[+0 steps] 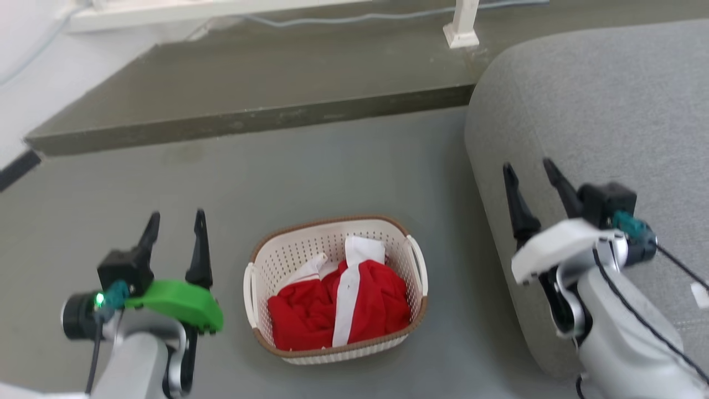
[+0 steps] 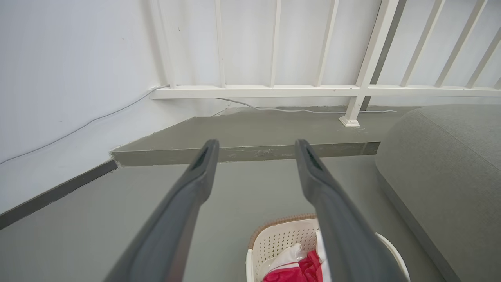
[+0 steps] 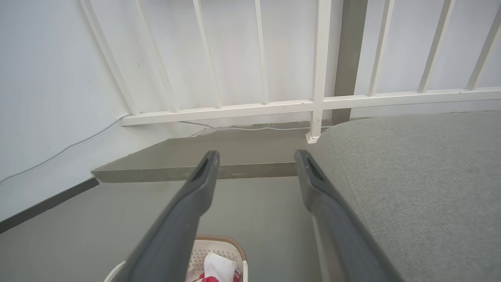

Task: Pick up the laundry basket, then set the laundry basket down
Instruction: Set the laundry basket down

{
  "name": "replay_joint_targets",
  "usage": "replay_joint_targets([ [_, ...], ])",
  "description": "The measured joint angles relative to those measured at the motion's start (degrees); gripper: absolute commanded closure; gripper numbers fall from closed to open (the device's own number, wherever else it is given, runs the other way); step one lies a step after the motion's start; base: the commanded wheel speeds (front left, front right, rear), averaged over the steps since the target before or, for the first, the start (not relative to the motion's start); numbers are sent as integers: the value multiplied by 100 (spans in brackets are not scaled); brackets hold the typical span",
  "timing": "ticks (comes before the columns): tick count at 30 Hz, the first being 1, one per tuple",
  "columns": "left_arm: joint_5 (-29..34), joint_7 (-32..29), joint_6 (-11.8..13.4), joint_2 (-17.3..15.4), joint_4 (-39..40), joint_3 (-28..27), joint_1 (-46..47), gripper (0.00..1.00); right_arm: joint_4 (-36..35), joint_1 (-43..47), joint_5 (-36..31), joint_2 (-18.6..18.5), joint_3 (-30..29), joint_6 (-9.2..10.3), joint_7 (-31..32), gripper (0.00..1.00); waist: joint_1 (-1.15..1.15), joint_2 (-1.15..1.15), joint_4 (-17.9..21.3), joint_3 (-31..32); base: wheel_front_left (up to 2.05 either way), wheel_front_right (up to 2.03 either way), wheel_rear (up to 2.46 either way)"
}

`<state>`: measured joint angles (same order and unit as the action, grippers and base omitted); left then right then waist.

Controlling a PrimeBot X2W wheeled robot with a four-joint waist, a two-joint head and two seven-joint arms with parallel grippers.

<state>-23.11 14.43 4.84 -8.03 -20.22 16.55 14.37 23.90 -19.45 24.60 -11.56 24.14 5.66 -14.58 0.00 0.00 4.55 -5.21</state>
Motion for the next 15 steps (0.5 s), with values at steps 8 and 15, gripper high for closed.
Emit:
replay_joint_targets([
  [8, 70, 0, 23, 9, 302, 11, -704, 0, -188, 777, -4, 8, -196, 52, 0, 0, 0, 0, 4, 311, 0, 0, 0],
  [15, 127, 0, 24, 58, 557, 30, -1110, 0, -380, 1226, -48, 1, -372, 97, 0, 0, 0, 0, -27, 497, 0, 0, 0],
])
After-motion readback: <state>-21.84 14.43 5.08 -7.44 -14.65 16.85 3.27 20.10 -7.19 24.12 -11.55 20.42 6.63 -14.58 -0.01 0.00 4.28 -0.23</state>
